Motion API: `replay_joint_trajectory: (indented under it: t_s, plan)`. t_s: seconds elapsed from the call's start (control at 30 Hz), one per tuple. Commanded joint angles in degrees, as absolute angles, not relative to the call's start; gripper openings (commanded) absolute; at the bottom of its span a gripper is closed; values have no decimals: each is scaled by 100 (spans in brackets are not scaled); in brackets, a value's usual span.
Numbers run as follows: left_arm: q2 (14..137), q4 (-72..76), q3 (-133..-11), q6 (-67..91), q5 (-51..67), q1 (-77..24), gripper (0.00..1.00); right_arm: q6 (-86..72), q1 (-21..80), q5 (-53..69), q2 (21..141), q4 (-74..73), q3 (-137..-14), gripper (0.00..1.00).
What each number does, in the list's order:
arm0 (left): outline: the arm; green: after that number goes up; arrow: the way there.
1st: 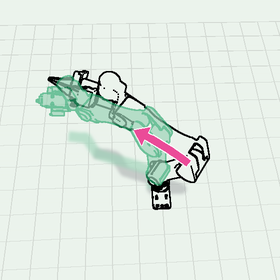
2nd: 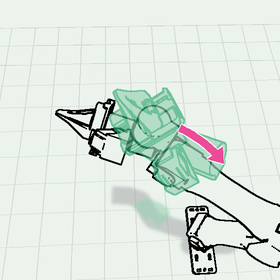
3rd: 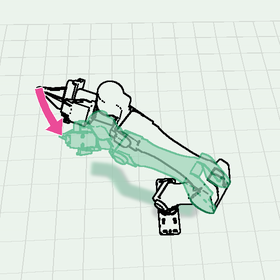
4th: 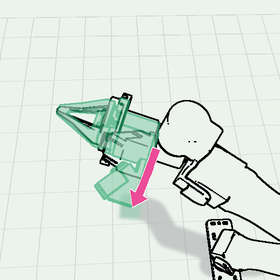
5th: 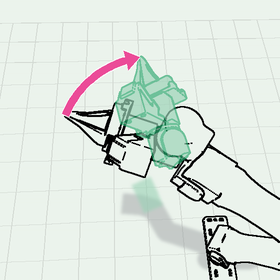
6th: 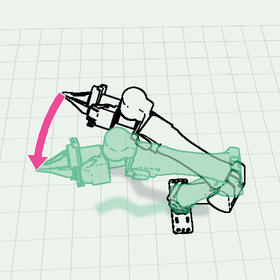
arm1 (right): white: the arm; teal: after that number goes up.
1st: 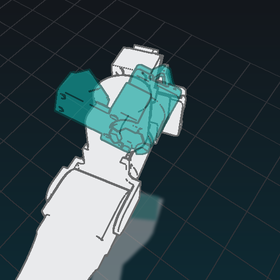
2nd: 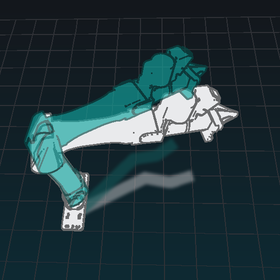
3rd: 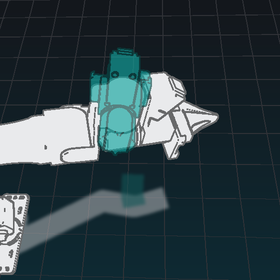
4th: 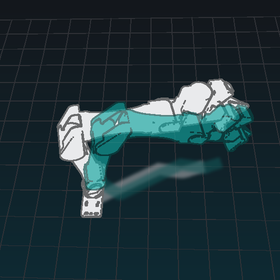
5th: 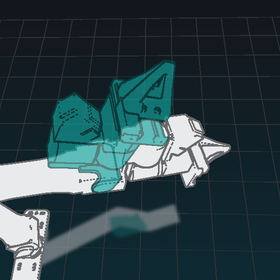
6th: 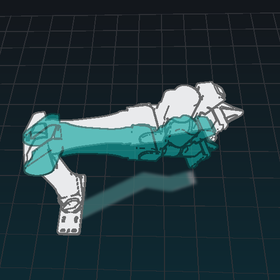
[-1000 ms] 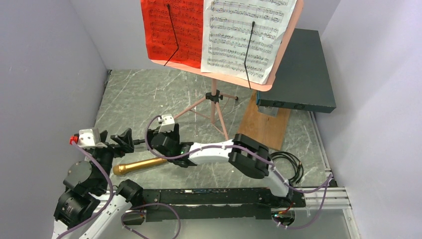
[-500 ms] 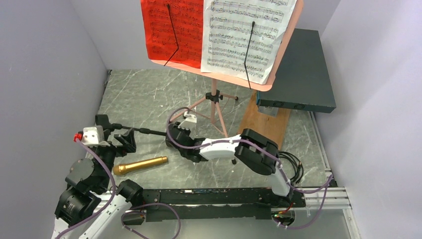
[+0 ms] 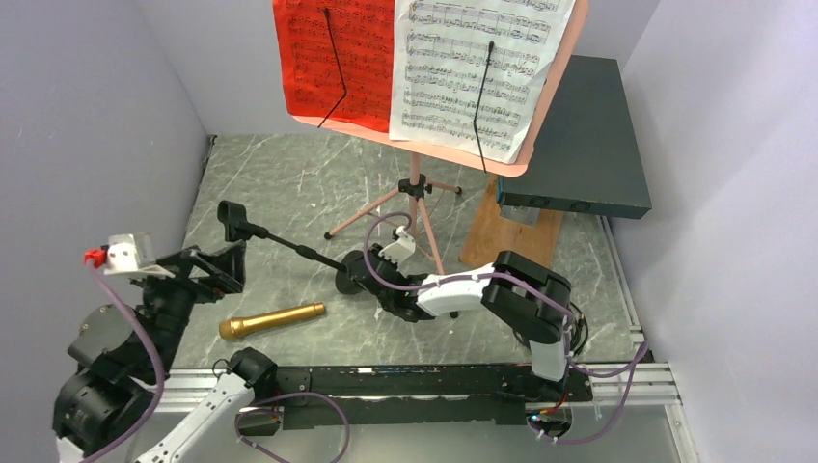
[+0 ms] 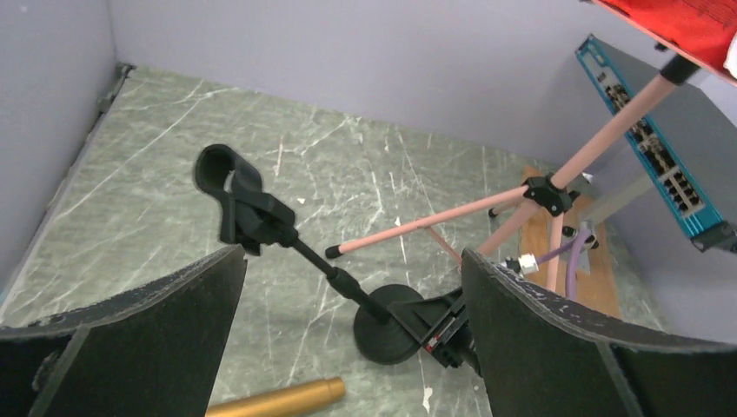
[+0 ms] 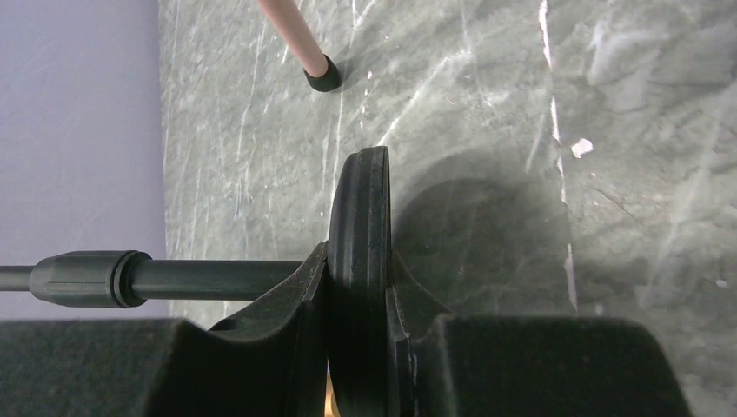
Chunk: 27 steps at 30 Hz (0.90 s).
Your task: Set up the instrument practice props
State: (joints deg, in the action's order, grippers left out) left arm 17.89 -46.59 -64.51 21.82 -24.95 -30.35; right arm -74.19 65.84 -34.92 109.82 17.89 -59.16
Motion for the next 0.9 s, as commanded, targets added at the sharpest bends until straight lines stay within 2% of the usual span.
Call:
replay_joint_trajectory:
  t_s: [0.0,0.17,0.33,0.8,0.87]
  plan:
    - [2603,-5908,-7091,2633,-3137,-3032,100,-7539,6557,-3337,10693,1846,-5437,0]
    - [3438,-7035,-7151,3803,-3452,-3032,99,-7325,6556,-3202,10287,2370,-4729,0]
    - [3552,-6606,-6700,4308,-3170,-3032,99,-7219,6556,-2918,10042,2844,-4152,0]
    - [3842,-5616,-6174,5187,-3576,-3032,99,-6794,6339,-2285,9825,4130,-3240,0]
    - [3887,-5428,-6082,5197,-3641,-3032,94,-6746,6308,-2126,9861,4311,-3169,0]
